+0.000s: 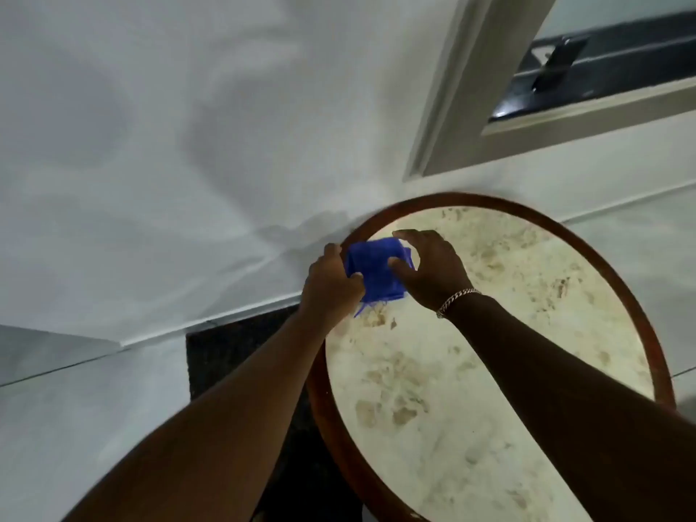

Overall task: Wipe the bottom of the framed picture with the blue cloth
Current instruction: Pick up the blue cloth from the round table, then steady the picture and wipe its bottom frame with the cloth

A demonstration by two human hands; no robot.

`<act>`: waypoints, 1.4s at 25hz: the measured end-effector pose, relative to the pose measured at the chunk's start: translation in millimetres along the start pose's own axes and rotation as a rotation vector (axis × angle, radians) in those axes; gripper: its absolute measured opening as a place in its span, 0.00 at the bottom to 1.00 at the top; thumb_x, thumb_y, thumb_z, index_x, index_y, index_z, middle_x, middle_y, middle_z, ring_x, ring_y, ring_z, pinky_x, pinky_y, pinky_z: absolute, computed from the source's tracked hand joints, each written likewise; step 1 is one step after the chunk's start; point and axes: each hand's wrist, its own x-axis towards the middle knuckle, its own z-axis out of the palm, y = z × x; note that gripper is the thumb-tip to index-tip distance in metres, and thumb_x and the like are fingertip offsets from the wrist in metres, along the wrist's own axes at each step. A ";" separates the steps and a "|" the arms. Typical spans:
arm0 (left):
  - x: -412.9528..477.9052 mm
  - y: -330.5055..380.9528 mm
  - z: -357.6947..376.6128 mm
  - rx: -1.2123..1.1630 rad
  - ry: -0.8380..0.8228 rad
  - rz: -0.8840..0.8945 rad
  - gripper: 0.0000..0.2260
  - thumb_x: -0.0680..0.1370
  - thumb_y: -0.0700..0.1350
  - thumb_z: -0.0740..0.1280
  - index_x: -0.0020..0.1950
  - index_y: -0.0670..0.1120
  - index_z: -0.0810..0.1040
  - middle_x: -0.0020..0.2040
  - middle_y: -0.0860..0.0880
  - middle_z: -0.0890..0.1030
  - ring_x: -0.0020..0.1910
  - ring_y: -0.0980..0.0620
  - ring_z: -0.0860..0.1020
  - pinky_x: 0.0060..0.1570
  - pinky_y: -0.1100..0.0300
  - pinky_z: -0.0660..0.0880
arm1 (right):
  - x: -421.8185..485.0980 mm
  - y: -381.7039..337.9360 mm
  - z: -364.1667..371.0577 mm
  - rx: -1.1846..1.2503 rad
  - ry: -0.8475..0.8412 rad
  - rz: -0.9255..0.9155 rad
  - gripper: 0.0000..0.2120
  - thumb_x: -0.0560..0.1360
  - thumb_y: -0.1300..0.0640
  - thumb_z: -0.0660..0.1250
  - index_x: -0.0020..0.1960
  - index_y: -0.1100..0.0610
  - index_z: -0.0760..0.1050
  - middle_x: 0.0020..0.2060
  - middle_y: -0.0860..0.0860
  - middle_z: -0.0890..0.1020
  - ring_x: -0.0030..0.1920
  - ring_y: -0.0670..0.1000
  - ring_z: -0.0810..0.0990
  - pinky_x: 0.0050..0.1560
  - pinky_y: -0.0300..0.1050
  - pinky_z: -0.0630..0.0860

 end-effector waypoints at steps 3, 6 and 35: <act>16.1 -12.9 27.3 -0.045 -0.040 -0.116 0.16 0.75 0.47 0.69 0.58 0.42 0.70 0.45 0.49 0.75 0.43 0.49 0.74 0.41 0.58 0.71 | 10.3 23.1 33.3 0.015 -0.055 0.096 0.23 0.76 0.52 0.67 0.70 0.54 0.69 0.65 0.61 0.74 0.64 0.61 0.73 0.64 0.53 0.70; 21.4 -11.1 45.9 -0.225 -0.020 -0.189 0.16 0.73 0.44 0.71 0.59 0.44 0.74 0.44 0.52 0.77 0.41 0.54 0.76 0.36 0.66 0.70 | 12.2 26.4 59.1 0.083 -0.043 0.178 0.22 0.75 0.57 0.68 0.68 0.54 0.72 0.64 0.61 0.73 0.62 0.61 0.74 0.63 0.50 0.70; -134.9 335.2 -498.5 -0.425 0.644 1.125 0.19 0.75 0.34 0.68 0.62 0.51 0.73 0.51 0.63 0.79 0.52 0.65 0.80 0.46 0.74 0.77 | 1.1 -484.5 -349.8 0.128 1.217 -0.906 0.25 0.76 0.56 0.57 0.73 0.54 0.63 0.74 0.57 0.65 0.75 0.58 0.61 0.72 0.62 0.62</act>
